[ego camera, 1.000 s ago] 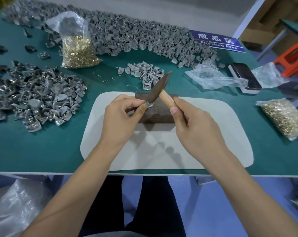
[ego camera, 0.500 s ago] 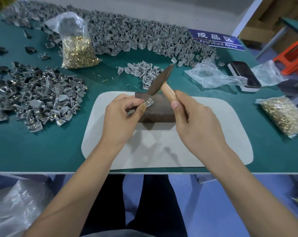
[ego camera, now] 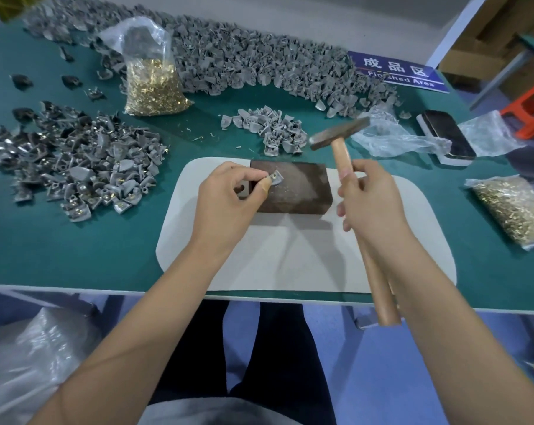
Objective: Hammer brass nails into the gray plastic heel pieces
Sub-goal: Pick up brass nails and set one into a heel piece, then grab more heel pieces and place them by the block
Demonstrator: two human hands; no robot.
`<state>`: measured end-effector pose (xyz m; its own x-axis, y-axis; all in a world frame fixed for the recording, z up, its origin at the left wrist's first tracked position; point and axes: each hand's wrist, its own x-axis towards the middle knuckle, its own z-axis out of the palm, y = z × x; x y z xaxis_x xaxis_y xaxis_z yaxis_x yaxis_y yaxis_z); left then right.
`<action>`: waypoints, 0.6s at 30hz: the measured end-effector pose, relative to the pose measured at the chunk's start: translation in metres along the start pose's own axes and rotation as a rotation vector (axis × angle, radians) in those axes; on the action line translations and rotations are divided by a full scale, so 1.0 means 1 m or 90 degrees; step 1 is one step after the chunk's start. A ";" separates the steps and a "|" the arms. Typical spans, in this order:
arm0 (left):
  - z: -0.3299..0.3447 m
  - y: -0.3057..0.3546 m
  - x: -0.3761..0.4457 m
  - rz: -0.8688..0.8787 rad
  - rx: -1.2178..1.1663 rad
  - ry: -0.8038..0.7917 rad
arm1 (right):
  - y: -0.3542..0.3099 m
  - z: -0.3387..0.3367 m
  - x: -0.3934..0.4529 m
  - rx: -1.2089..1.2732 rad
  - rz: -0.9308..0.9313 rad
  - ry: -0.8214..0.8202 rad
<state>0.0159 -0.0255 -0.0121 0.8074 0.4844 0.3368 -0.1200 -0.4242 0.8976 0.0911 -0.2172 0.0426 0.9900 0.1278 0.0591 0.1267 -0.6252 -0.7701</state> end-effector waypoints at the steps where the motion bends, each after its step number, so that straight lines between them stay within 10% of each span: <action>1: 0.000 0.000 0.000 0.004 0.014 0.003 | 0.003 0.002 0.007 -0.020 0.039 -0.013; 11: -0.001 -0.002 -0.001 0.025 0.121 0.017 | 0.008 0.017 0.015 -0.276 0.036 -0.024; 18: -0.005 0.010 0.000 0.038 0.117 0.048 | -0.021 0.028 -0.005 -0.075 -0.194 0.063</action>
<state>0.0119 -0.0259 -0.0017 0.7555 0.5074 0.4144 -0.0536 -0.5825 0.8110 0.0819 -0.1832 0.0413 0.9057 0.2515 0.3411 0.4188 -0.6551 -0.6289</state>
